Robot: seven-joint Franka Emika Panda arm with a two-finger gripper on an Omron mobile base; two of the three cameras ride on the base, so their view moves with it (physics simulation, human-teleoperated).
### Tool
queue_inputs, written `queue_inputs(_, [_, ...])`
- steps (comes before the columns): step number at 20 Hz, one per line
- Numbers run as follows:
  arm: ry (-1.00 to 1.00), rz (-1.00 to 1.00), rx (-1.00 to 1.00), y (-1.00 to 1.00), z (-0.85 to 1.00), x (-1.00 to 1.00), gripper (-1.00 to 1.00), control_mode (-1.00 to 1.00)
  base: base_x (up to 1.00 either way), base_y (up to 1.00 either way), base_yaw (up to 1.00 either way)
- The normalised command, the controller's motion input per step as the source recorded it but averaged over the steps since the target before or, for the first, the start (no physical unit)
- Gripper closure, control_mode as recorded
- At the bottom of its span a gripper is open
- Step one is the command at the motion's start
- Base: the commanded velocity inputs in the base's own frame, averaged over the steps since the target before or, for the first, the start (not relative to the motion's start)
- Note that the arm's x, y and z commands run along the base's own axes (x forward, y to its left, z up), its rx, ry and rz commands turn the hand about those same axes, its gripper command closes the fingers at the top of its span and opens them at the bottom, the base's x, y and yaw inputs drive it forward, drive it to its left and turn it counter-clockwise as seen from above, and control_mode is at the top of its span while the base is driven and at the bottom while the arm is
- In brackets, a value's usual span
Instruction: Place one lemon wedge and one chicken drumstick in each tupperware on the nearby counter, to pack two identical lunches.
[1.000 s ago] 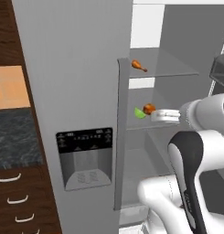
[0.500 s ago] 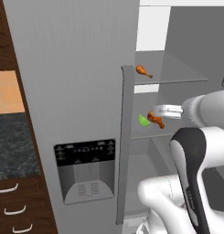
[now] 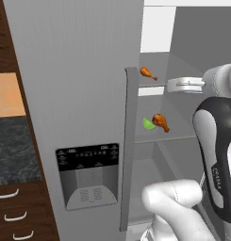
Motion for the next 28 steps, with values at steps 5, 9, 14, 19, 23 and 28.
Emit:
queue_inputs(5, [-0.1,0.09,-0.13,-0.06,0.33,0.24,-1.0,-1.0,0.0,0.0,0.0])
queue_inputs(9, [-0.02,0.01,-0.06,-0.14,0.05,0.46,-1.0,-1.0,0.0,0.0,0.0])
queue_inputs(14, [0.13,0.04,-0.01,-0.09,-0.24,0.77,-1.0,-1.0,0.0,0.0,0.0])
queue_inputs(19, [0.08,0.12,0.0,-0.05,-0.18,0.58,-1.0,-1.0,0.0,0.0,0.0])
queue_inputs(23, [0.0,0.09,0.0,0.0,-0.2,0.68,-1.0,-1.0,0.0,0.0,0.0])
queue_inputs(28, [0.01,0.01,-0.02,0.0,-0.17,0.66,-1.0,-1.0,0.0,0.0,0.0])
